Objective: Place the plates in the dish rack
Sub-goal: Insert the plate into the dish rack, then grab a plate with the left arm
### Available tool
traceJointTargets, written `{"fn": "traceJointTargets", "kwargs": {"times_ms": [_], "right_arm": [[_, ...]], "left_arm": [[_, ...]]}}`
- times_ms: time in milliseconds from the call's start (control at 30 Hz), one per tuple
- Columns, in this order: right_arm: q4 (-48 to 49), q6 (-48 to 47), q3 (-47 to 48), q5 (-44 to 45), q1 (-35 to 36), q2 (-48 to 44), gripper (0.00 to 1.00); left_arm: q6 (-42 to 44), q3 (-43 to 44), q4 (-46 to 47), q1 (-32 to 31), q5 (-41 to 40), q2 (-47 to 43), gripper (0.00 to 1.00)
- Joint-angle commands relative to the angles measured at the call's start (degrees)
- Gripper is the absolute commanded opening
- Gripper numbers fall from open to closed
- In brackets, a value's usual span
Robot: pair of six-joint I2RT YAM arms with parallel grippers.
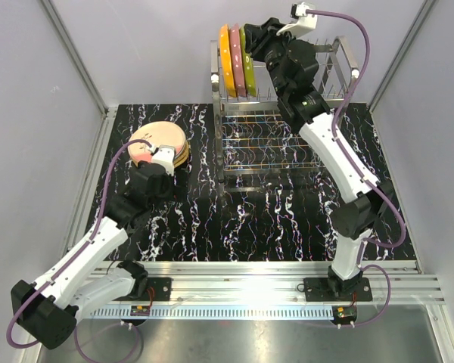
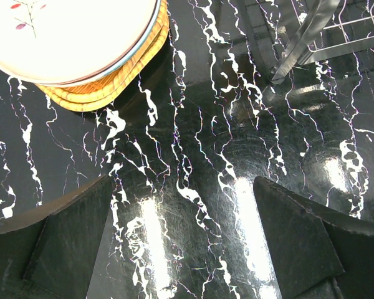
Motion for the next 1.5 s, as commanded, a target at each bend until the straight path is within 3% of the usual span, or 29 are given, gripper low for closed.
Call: {"fn": "traceJointTargets", "kwargs": {"times_ms": [0,400,533,633,933,1067,1300,1467], "right_arm": [[3.0,-0.1,1.0,0.2,0.3,-3.1,0.41],[2.8,-2.5,-4.3,-2.1,0.3,-10.5,0.49],[4.0,-3.1,-11.1,-3.3,0.3,-15.4,0.5],[4.1,-3.5,-15.5,-4.0,0.3,-20.4,0.52],[0.8,-7.6,-31.1,-16.2,1.2,-35.1,0.54],[-0.9,-10.5,-39.3,-17.8,3.7,-43.1,0.55],[-8.0,-10.3,-53.0,-22.8,8.6,-55.0,0.52],[-12.1,-8.3,-62.1,-25.7,11.2,-62.0,0.4]], "left_arm": [[-0.4,0.3,2.4,0.2,0.9,-1.0,0.99],[-0.6,0.3,2.4,0.2,-0.9,-2.2,0.99],[-0.2,-0.6,3.2,0.2,1.0,-3.2,0.87],[-0.5,-0.4,3.1,0.2,-1.0,-3.1,0.99],[-0.5,-0.3,2.7,0.2,-6.2,-3.4,0.99],[-0.3,-0.6,3.0,0.2,-10.2,-4.0,0.99],[-0.3,-0.9,4.0,0.8,-13.6,-4.6,0.99],[-2.5,-1.2,4.7,3.4,-12.4,-4.9,0.99]]}}
